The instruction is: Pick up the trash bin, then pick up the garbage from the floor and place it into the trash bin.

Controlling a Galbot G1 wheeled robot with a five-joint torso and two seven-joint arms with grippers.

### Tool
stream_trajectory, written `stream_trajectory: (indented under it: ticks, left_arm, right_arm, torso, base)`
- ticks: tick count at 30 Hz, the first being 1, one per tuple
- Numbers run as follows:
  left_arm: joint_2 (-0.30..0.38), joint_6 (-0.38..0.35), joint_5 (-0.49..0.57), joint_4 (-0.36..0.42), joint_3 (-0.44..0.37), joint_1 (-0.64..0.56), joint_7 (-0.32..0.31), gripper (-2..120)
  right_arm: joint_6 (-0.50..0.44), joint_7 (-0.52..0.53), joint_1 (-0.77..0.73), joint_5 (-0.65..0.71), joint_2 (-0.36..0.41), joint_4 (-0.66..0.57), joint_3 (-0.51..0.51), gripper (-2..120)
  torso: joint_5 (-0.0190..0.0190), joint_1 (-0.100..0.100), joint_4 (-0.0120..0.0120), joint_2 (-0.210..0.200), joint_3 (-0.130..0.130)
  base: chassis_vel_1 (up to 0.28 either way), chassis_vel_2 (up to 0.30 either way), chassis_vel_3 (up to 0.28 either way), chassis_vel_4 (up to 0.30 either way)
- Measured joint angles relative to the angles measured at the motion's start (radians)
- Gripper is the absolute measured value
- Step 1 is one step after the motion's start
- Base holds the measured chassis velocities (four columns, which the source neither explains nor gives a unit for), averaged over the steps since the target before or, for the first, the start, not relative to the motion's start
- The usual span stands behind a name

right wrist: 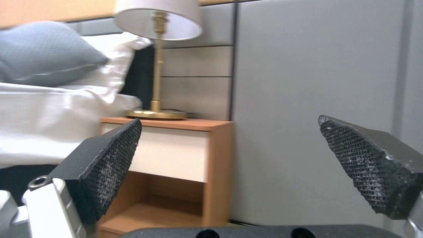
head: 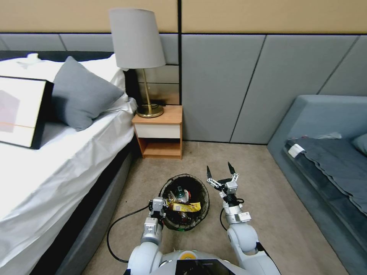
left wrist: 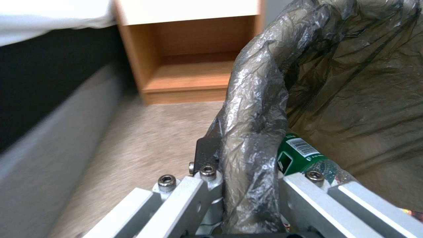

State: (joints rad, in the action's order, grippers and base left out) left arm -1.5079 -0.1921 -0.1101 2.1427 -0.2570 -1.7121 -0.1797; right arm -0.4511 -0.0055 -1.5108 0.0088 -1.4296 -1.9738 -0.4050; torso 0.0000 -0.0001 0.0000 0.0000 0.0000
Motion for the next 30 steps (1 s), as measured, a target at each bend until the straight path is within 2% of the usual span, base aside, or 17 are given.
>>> stream_trajectory:
  ticks: [30]
  left_arm:
    - [-0.003,0.003,-0.002,-0.005,0.001,0.000,0.001,1]
  right_arm:
    - [-0.002,0.002,0.012,0.002,-0.015,0.018,-0.002,100]
  torso:
    - [0.0000,0.000,0.0000,0.000,0.000]
  base:
    - [0.067,0.069,0.062,0.065]
